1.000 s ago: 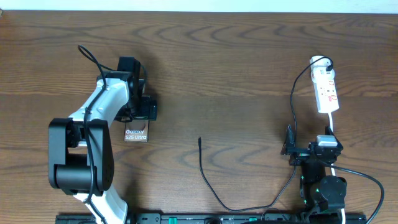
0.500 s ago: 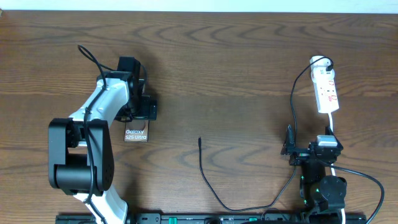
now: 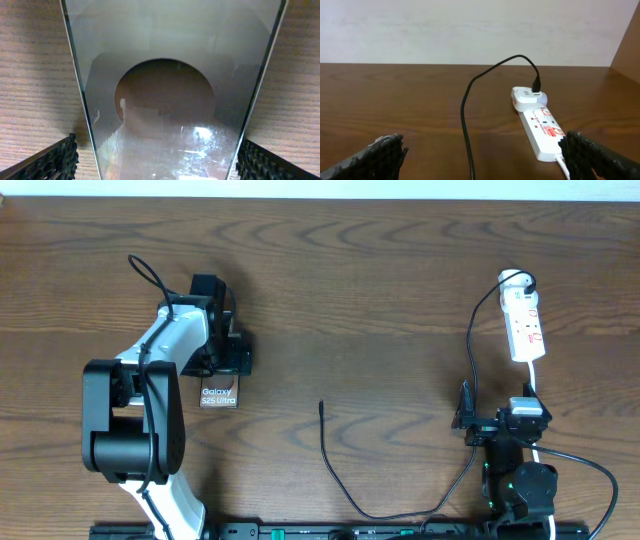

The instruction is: Plug charger to phone and switch on socket

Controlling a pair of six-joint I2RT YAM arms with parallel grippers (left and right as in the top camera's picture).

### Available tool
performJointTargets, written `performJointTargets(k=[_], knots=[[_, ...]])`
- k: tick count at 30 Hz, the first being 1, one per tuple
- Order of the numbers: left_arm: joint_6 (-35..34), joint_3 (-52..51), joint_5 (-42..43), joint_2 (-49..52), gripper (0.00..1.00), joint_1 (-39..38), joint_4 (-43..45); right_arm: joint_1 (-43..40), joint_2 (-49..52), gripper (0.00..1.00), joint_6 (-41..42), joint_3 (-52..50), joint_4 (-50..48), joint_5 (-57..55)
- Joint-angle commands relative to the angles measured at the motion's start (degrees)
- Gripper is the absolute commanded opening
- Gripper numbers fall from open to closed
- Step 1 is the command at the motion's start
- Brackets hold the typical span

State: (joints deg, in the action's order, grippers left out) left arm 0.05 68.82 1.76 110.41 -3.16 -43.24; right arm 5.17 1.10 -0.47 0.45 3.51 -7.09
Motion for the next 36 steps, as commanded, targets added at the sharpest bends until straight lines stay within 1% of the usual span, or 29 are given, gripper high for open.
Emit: performJointTargets(k=[1,12,17,36], knots=[[0.3,-0.5,-0.8,1.1,0.98,0.2,0.3,0.5,-0.1,0.99,-0.4,-0.1,0.1,0.1],[0.3,-2.7,-0.7,1.2,0.98,0.2,0.8,0.5,-0.1,0.99,-0.4,-0.2,0.1,0.1],[1.6,-4.5,3.1,1.2,0.98,0.2,2.5,0.5,-0.1,0.99,-0.4,-0.1,0.1,0.1],[1.9,-4.7,3.1,1.2,0.98,0.2,2.3,0.5,-0.1,0.99,-0.4,-0.1,0.1,0.1]])
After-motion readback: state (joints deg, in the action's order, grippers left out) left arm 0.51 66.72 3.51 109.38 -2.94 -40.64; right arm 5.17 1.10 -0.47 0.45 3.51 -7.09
